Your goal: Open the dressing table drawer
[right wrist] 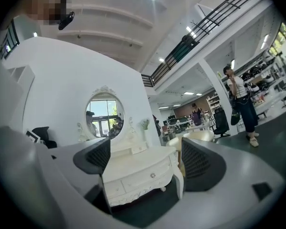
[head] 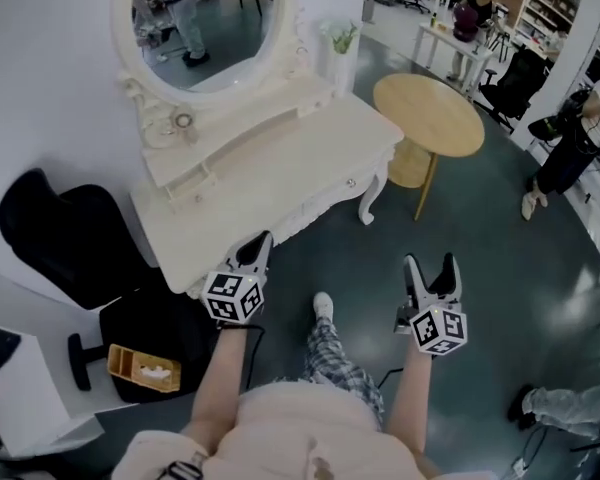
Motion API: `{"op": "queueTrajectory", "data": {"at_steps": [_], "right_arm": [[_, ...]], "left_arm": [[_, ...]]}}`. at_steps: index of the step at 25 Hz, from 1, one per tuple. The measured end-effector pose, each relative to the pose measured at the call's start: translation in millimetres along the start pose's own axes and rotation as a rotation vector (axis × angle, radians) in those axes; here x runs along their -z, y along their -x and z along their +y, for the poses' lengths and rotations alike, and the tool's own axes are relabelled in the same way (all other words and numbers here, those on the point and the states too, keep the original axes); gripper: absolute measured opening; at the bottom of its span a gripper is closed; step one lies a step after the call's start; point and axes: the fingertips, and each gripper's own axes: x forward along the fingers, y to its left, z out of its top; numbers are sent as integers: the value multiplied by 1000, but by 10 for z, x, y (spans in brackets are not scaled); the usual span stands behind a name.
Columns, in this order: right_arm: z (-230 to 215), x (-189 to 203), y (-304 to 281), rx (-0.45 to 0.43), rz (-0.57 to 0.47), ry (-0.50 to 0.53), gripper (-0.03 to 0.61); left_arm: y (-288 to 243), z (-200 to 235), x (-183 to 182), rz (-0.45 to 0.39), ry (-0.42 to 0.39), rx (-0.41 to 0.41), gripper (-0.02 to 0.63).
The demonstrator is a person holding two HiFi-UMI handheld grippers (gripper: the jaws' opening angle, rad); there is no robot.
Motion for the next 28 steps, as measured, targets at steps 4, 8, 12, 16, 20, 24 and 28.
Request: {"op": "queueTrajectory", "data": {"at_steps": [4, 8, 12, 16, 20, 24, 28], "right_arm": [[-279, -120, -1177, -72, 23, -2, 459], [-346, -220, -2249, -168, 65, 5, 459], [-358, -302, -2975, -225, 69, 2, 459], [-373, -261, -3402, -243, 81, -7, 457], [-334, -199, -3752, -274, 110, -5, 457], [-282, -125, -4038, -292, 135, 3, 456], [-166, -72, -4333, -323, 160, 6, 456]], "left_arm": [[-828, 283, -285, -8, -9, -59, 26], [-1487, 603, -563, -30, 12, -133, 26], [-1947, 813, -761, -42, -5, -172, 26], [-2171, 956, -854, -38, -8, -205, 26], [-2394, 1116, -950, -48, -8, -240, 26], [-2589, 1274, -979, -42, -7, -252, 26], [-2723, 1433, -1049, -45, -4, -272, 26]]}}
